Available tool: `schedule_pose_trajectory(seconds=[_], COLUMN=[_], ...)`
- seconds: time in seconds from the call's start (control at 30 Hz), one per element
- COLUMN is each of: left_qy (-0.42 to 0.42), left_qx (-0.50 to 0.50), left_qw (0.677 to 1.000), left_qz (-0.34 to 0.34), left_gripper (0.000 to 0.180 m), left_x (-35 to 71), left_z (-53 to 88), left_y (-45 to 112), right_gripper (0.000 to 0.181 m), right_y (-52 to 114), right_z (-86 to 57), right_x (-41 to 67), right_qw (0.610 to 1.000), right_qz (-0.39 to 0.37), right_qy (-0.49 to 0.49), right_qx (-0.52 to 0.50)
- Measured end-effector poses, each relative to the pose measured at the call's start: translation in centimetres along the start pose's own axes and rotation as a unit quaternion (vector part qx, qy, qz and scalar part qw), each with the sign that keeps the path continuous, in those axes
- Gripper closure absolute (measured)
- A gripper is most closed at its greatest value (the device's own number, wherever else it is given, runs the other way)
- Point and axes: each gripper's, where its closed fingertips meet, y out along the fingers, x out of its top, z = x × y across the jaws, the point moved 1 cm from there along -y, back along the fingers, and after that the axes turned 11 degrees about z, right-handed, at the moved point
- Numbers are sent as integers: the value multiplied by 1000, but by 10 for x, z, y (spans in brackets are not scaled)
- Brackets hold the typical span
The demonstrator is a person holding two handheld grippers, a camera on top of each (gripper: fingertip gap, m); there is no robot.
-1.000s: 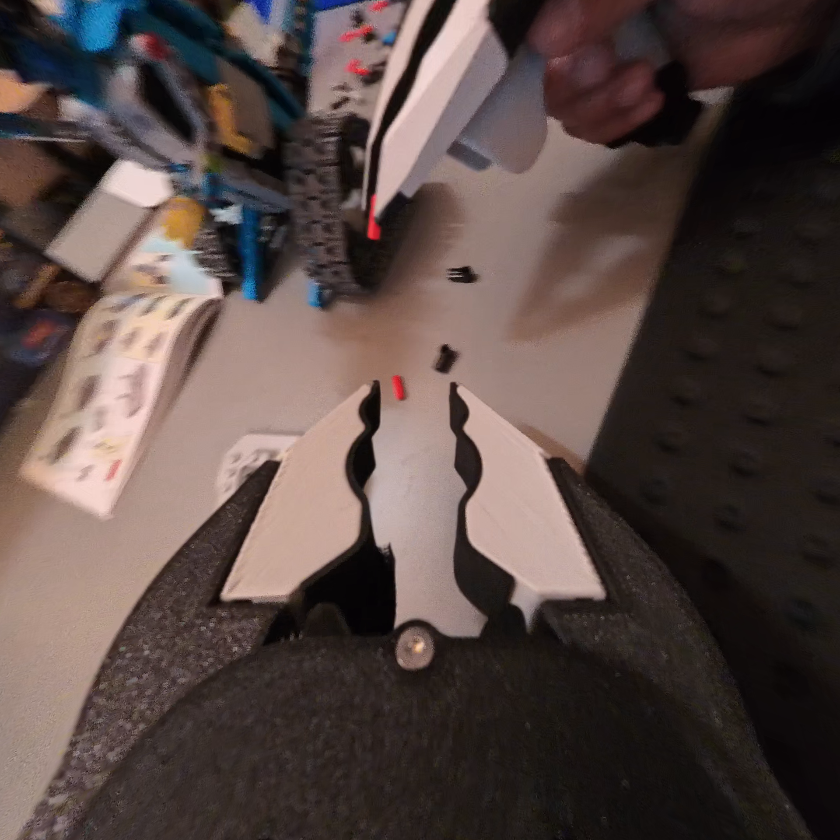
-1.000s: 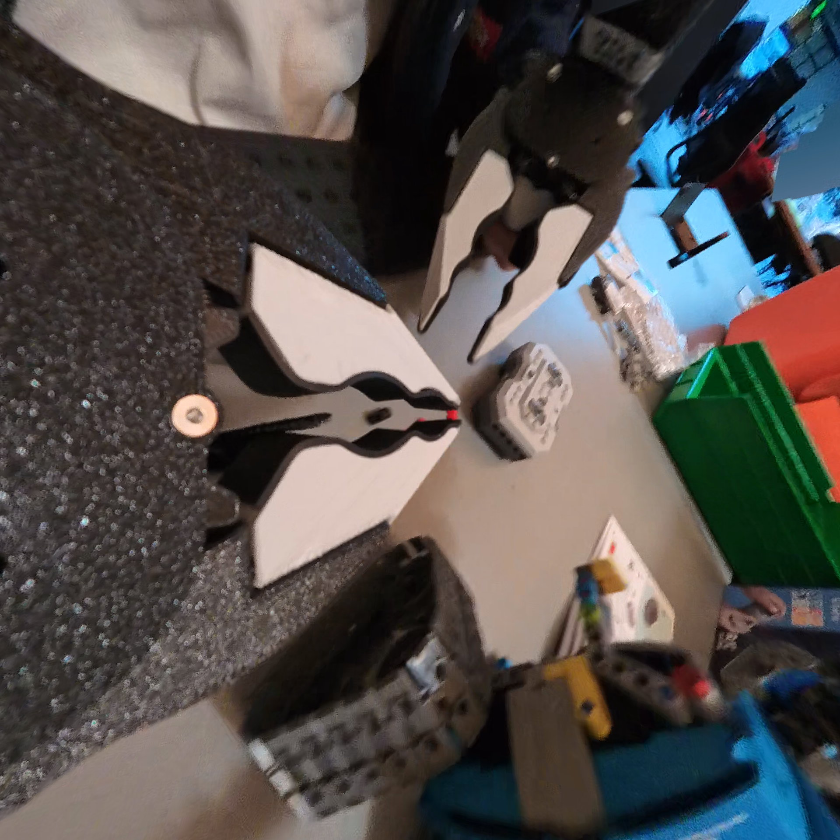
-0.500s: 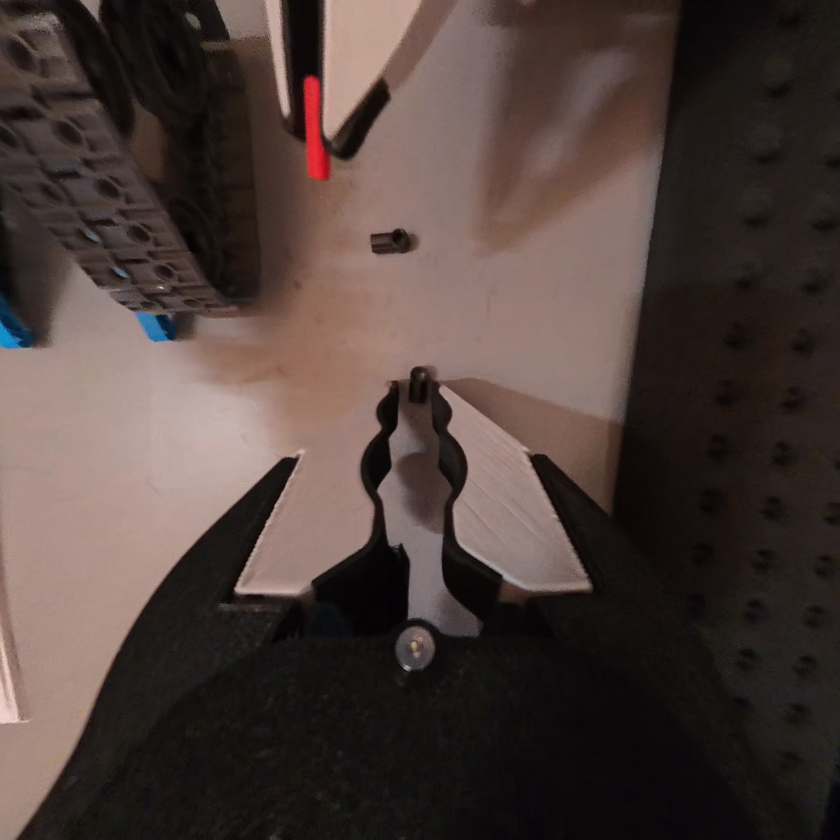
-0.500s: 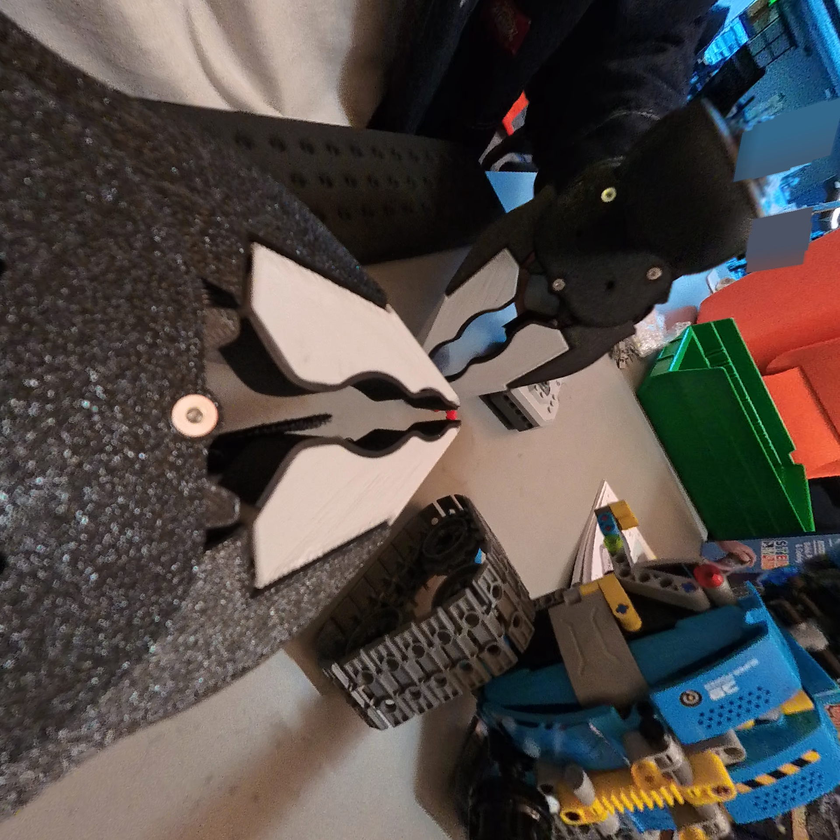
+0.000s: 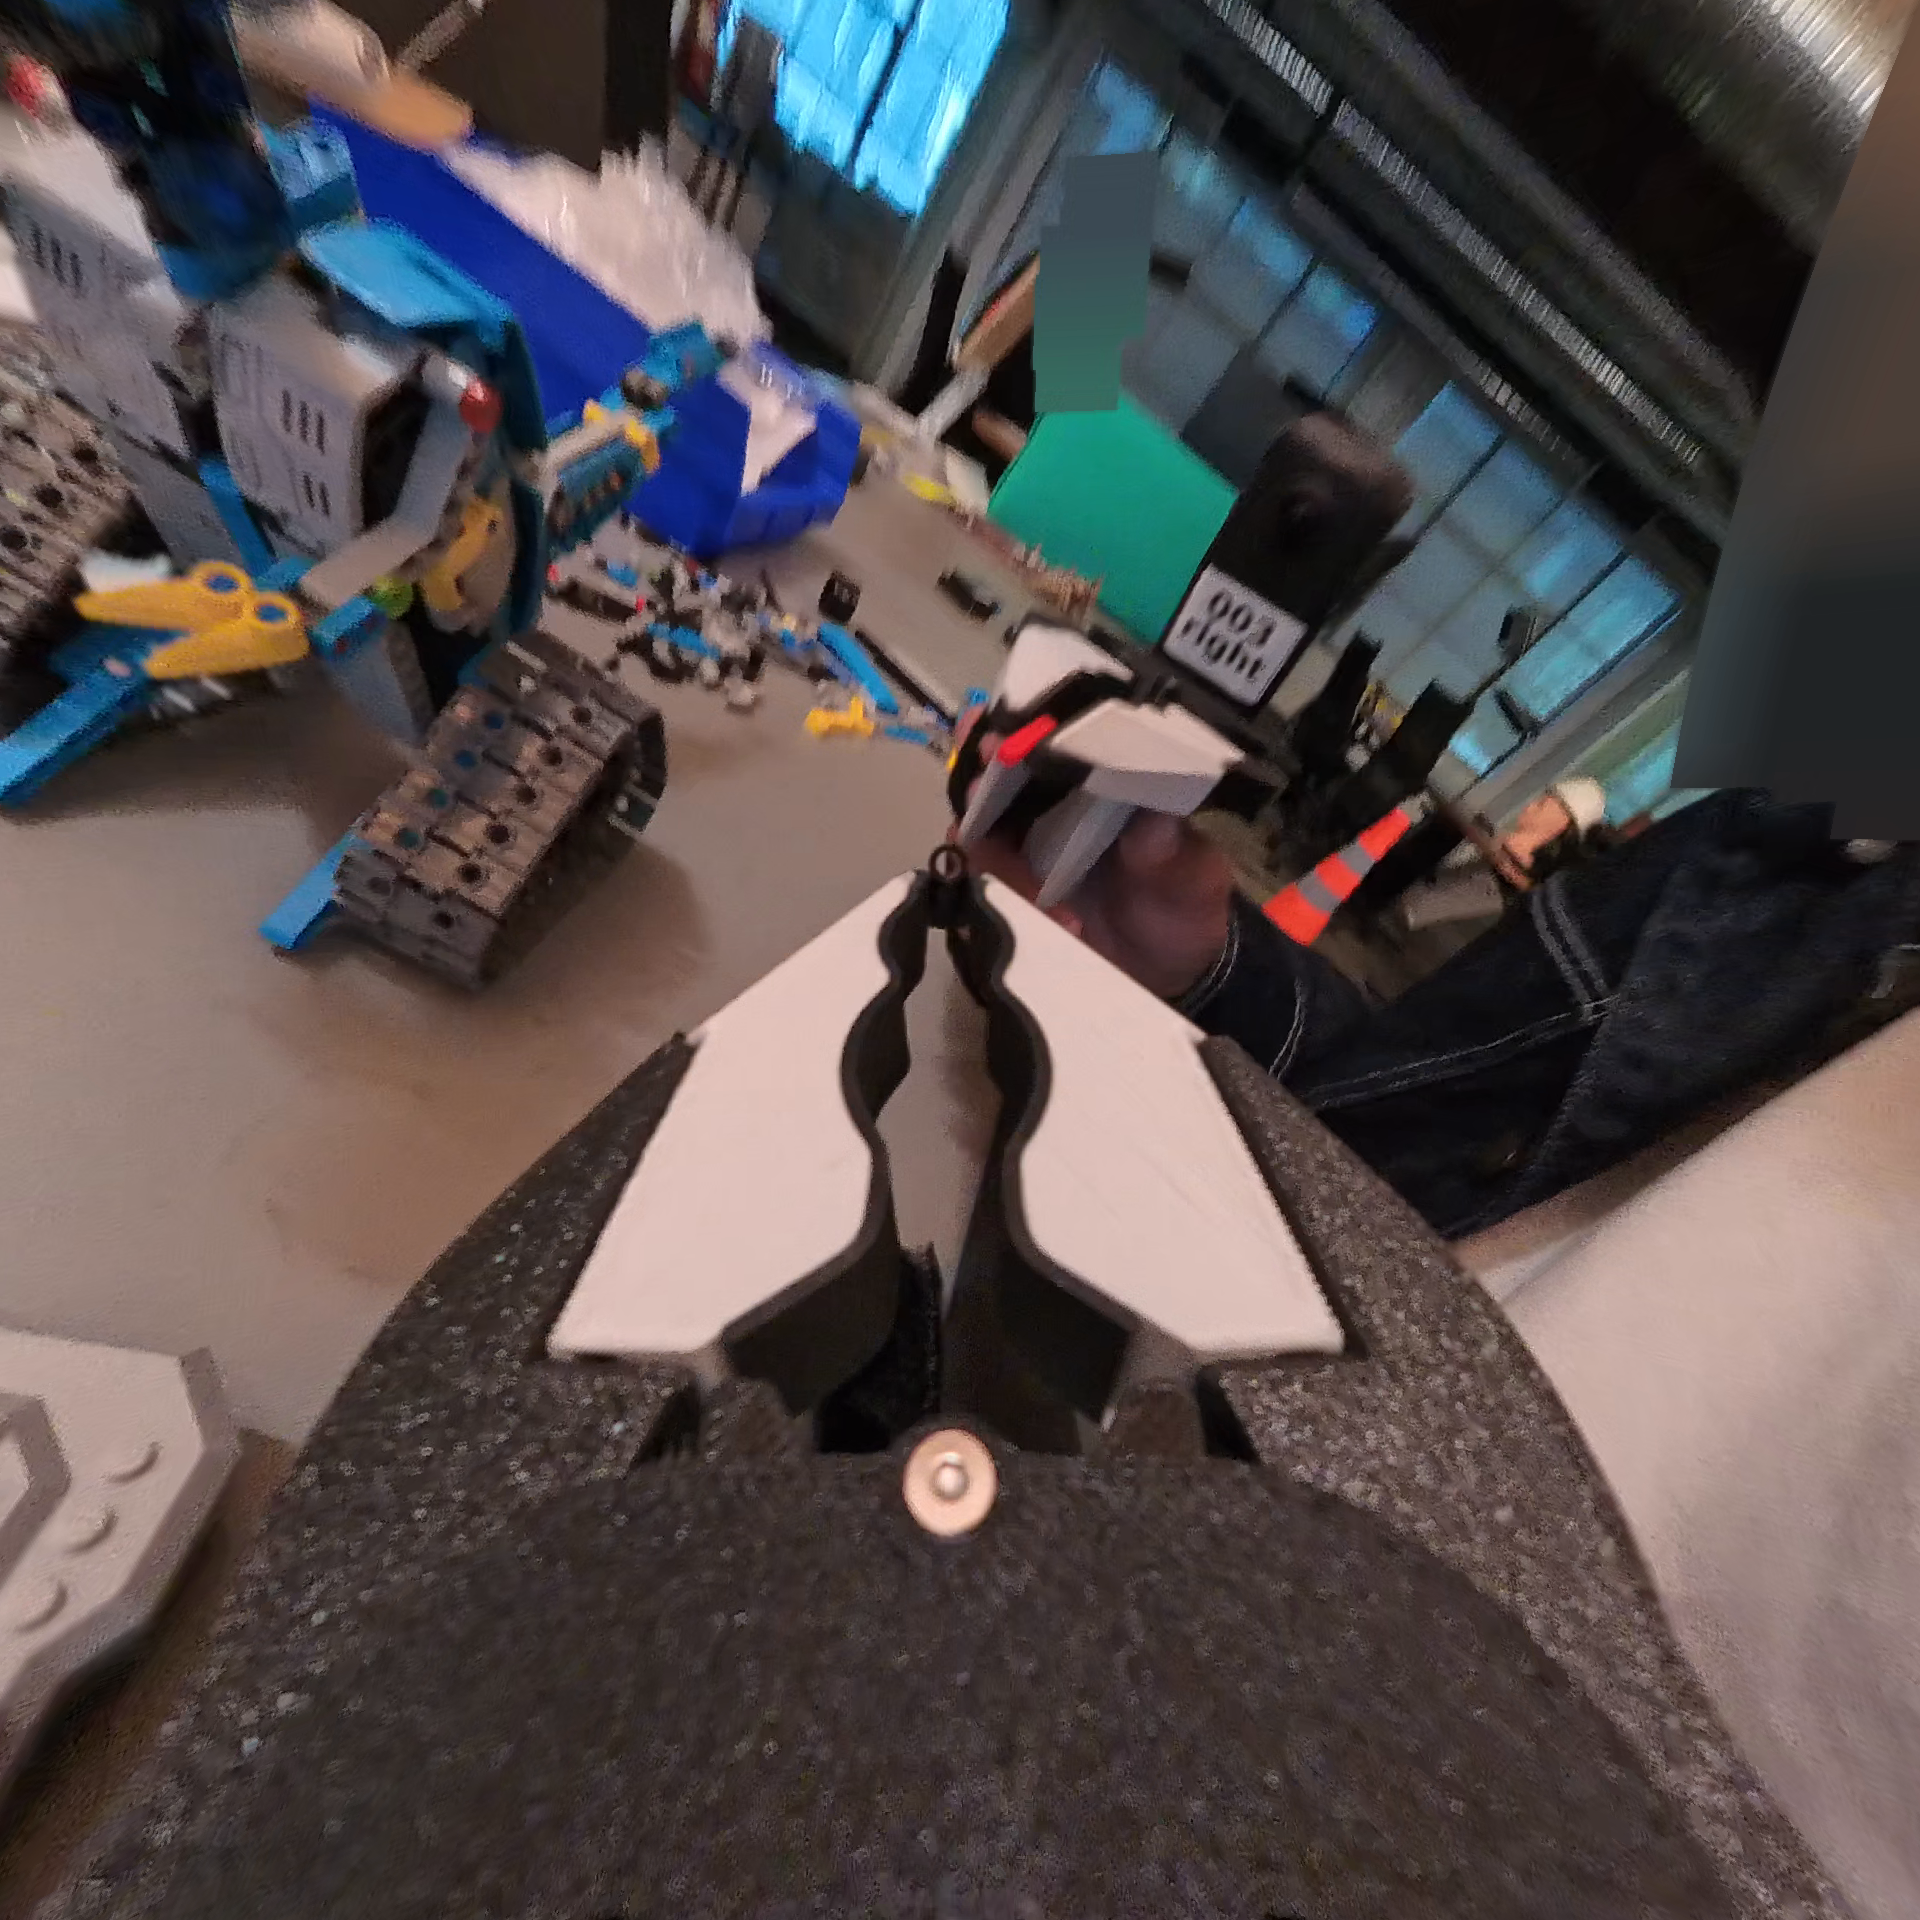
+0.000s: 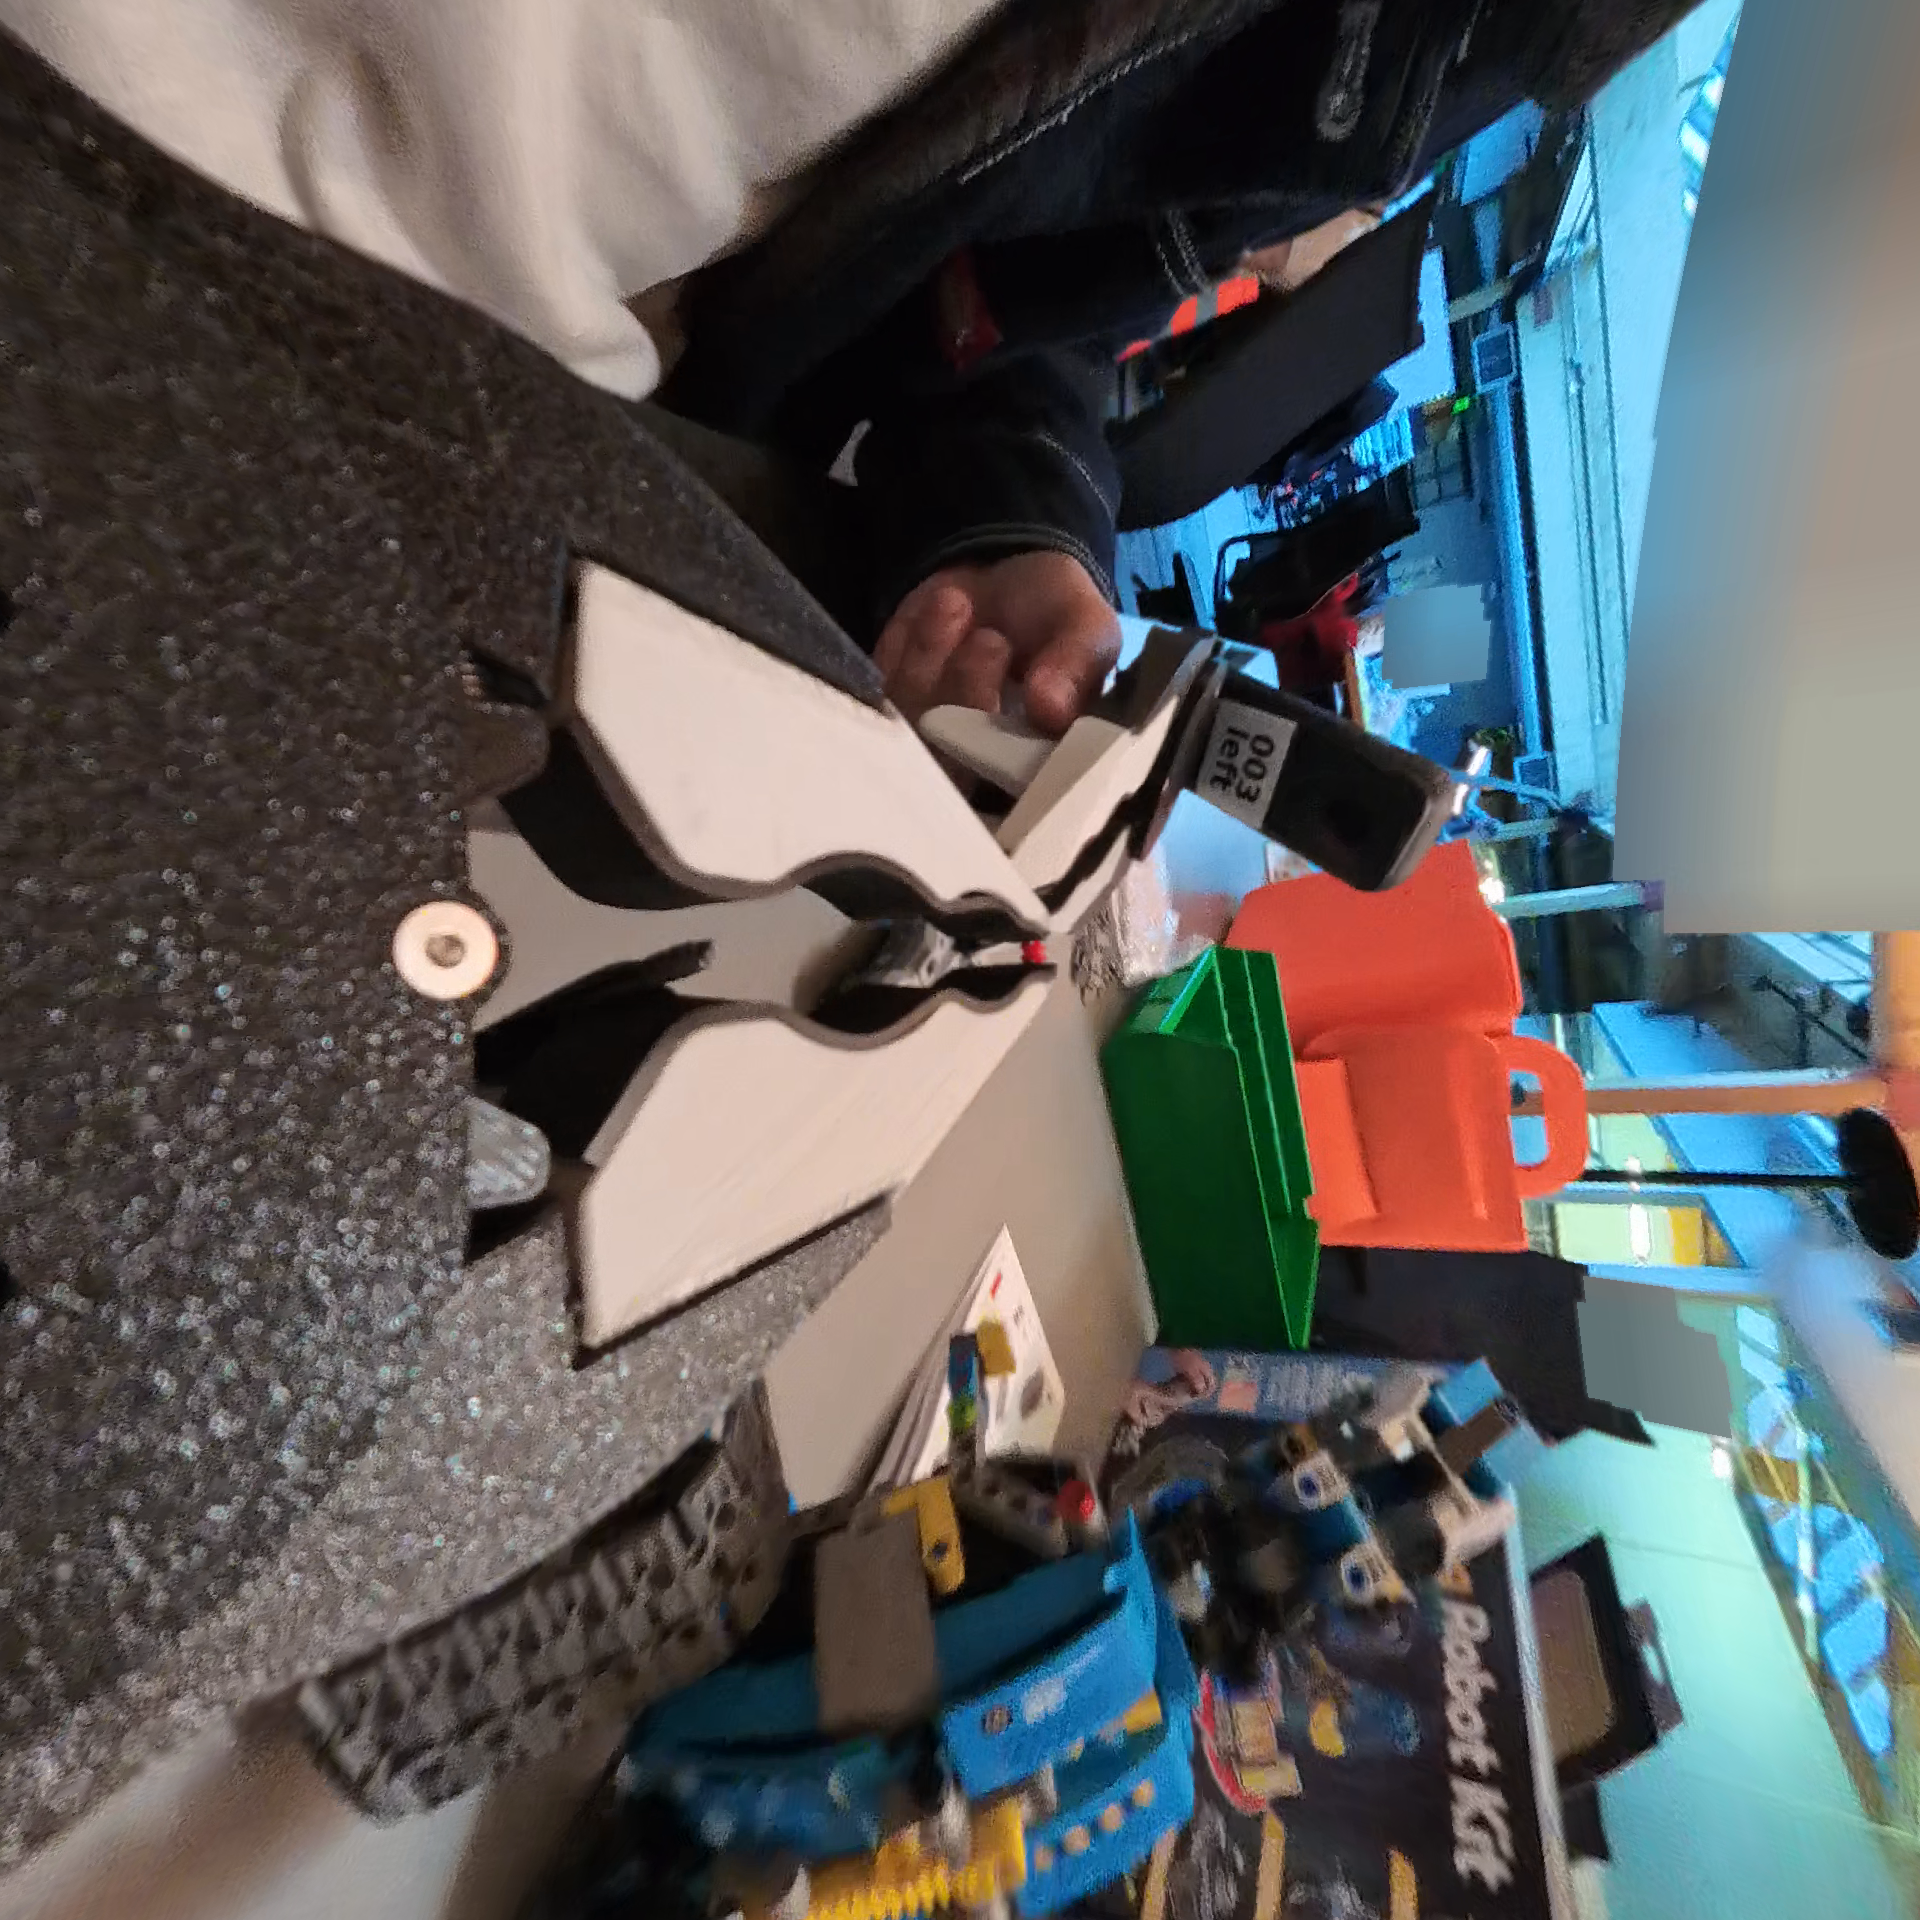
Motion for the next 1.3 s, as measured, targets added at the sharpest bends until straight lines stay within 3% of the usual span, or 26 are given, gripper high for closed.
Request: schedule_pose_trajectory(seconds=[0.13, 0.3, 0.53, 1.3], left_qy=[74, 184, 165, 215], left_qx=[64, 154, 128, 109], left_qw=[993, 969, 972, 969], left_qz=[-66, -55, -106, -56], left_gripper=[174, 174, 174, 174], left_x=[5, -15, -13, -26], left_z=[-2, 3, 5, -6], left_y=[-35, -56, -72, -52], right_gripper=[178, 178, 178, 179], right_y=[29, 55, 63, 68], right_z=[12, 15, 21, 46], right_x=[-9, -11, -21, -16], right_qw=[995, 986, 975, 966], right_qz=[25, 29, 55, 56], right_qy=[80, 138, 176, 167], right_qx=[57, 84, 122, 190])
